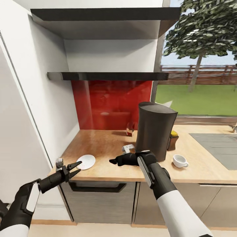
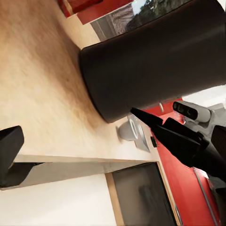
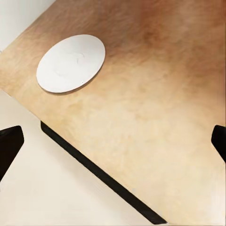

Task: Set up a coffee station on the kitchen countertop: keep the coffee maker on the countertop, move the bottle of coffee from the kitchen shelf to the counter next to the coffee maker, place a paper coffee filter on top of the coffee maker, put the saucer next to the coffee maker with the coffee cup on the saucer, and place the electric kettle next to the coffee maker.

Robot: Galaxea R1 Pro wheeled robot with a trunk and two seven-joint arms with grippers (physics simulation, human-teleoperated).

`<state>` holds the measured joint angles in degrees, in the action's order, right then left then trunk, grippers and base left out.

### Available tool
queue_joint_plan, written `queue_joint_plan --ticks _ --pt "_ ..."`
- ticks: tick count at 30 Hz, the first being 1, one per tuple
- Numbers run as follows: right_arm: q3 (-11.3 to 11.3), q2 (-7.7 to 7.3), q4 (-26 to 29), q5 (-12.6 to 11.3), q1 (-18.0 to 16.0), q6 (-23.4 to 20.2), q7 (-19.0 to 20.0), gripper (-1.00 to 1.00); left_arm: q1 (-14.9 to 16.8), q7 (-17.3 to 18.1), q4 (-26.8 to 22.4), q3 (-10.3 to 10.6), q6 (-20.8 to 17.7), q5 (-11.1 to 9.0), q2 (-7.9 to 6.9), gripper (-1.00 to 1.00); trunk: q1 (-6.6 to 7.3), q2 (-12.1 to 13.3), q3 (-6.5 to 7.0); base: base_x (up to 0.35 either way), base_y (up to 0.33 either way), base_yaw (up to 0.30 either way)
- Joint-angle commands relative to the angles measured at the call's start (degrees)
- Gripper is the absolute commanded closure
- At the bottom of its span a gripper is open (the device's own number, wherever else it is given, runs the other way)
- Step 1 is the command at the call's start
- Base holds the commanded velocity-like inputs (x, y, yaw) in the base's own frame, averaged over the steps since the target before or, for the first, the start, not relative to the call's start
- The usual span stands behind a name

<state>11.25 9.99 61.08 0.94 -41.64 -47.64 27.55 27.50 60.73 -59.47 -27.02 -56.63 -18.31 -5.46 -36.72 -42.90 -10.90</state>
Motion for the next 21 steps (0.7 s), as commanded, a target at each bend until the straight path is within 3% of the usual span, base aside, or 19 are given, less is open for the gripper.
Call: queue_joint_plan --ticks 1,15,21 --pt "0.0 0.01 0.0 0.1 0.0 -0.3 0.2 -1.00 0.0 0.2 0.0 -0.1 -0.2 0.0 0.10 -1.00 -0.05 -0.1 -0.11 0.307 0.003 0.253" --pt "0.0 0.01 -1.3 0.1 0.0 -0.3 0.2 -1.00 0.0 0.1 0.8 -0.1 -0.1 0.2 0.53 -1.00 -0.05 -0.1 -0.41 0.043 0.000 0.265" --pt "0.0 0.01 -1.8 0.1 0.0 -0.3 0.2 -1.00 -0.1 0.0 2.0 -0.1 -0.1 0.3 0.61 -1.00 -0.05 -0.1 -0.53 0.243 0.000 0.266"
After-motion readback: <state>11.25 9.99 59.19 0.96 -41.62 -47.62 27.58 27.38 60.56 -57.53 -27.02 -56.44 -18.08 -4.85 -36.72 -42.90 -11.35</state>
